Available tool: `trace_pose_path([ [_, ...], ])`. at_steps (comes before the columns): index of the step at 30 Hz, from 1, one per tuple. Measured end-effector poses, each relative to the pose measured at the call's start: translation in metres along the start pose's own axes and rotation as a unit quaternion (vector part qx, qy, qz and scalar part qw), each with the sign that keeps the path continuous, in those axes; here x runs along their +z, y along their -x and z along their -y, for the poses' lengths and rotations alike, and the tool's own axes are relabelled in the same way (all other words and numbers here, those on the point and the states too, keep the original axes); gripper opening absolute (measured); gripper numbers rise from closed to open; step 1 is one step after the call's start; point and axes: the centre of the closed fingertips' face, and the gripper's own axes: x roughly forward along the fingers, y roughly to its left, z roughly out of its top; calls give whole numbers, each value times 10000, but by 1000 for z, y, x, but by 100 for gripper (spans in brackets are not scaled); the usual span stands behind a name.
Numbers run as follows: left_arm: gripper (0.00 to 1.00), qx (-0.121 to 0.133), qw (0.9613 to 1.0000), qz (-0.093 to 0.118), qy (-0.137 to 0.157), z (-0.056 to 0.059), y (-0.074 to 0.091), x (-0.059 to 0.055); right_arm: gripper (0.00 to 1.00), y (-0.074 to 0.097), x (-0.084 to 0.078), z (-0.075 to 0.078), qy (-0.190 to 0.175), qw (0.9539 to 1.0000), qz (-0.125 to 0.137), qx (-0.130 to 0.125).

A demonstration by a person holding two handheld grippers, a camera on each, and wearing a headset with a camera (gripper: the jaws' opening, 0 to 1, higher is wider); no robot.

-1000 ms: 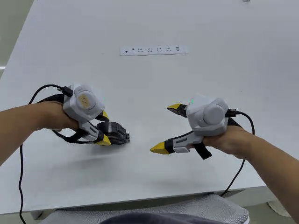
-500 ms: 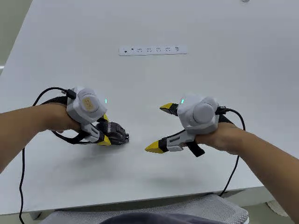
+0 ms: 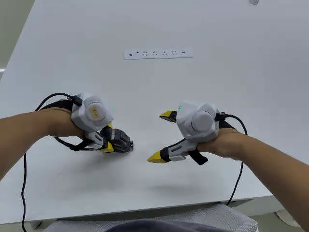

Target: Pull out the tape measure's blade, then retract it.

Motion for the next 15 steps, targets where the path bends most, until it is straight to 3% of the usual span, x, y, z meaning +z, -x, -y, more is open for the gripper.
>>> trace_pose_path([
  [5, 32, -10, 9999, -107, 107, 1, 1, -3, 80, -3, 1, 0, 57, 10000, -33, 51],
  [11, 32, -79, 9998, -171, -13, 4, 2, -4, 77, -9, -1, -2, 158, 9997, -104, 129],
  [15, 32, -86, 9996, -262, 110, 4, 2, -6, 76, -13, 0, 0, 233, 9995, -125, 161],
])
